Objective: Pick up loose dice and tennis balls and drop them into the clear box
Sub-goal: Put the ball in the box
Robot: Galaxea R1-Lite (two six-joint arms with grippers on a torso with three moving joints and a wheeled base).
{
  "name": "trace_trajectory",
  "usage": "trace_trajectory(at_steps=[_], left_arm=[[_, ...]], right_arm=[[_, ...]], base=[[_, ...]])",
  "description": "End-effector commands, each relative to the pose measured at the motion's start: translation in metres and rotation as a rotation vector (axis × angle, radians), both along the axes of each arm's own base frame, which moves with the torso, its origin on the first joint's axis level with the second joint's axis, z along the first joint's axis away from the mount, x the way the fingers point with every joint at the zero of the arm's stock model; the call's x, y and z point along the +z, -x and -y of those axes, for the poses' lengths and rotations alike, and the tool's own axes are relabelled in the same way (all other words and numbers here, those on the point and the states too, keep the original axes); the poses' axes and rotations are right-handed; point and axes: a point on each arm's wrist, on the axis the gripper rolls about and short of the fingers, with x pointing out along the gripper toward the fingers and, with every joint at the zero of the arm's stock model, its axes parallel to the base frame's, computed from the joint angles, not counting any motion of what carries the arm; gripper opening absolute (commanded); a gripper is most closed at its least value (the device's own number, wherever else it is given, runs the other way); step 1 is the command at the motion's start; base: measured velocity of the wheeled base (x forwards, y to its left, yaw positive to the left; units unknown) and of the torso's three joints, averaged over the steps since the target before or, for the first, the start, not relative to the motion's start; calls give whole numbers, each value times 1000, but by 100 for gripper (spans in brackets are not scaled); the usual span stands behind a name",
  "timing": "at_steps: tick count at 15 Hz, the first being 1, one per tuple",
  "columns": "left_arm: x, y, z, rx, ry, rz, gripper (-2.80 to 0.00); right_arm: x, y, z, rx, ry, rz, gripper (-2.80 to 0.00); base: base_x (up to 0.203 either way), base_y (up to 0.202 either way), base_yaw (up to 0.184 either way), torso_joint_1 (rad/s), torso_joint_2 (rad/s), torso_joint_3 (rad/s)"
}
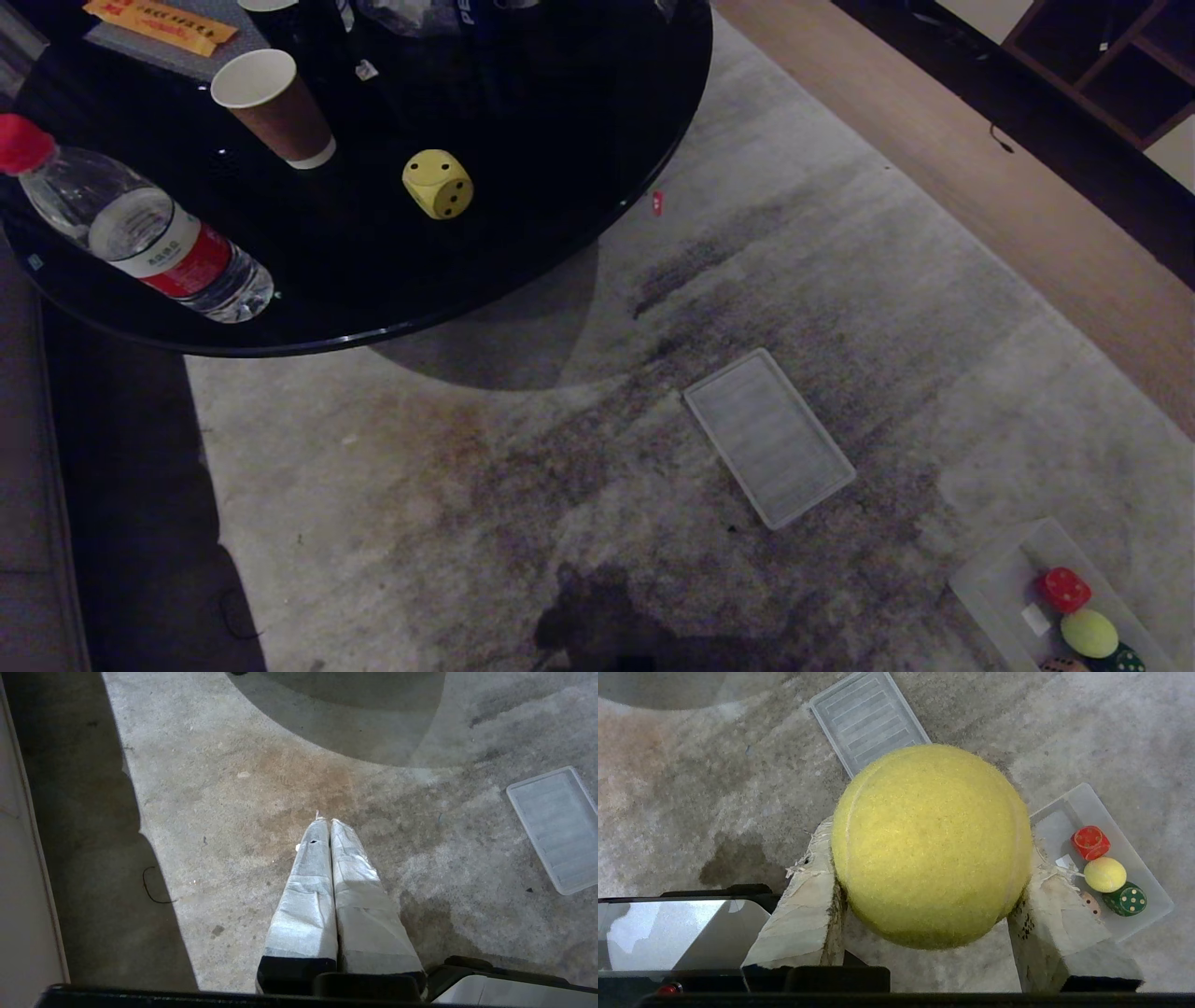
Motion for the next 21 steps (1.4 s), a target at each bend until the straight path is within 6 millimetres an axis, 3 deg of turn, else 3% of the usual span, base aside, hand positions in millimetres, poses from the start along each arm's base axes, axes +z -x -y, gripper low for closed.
trace_trajectory(at_steps=[1,5,21], left_arm=[[0,0,0,-1,0,-3,-280],[0,0,0,-2,-2,-3,-280],[0,0,0,2,0,-3,-280]], right_arm=[[0,0,0,1,-1,-4,-280],[0,0,0,1,-1,-4,-280],[0,0,0,1,-1,-4,-280]], base=[[0,0,0,0,0,0],[1,1,-26,2,1,1],[2,10,-160,3,4,3]])
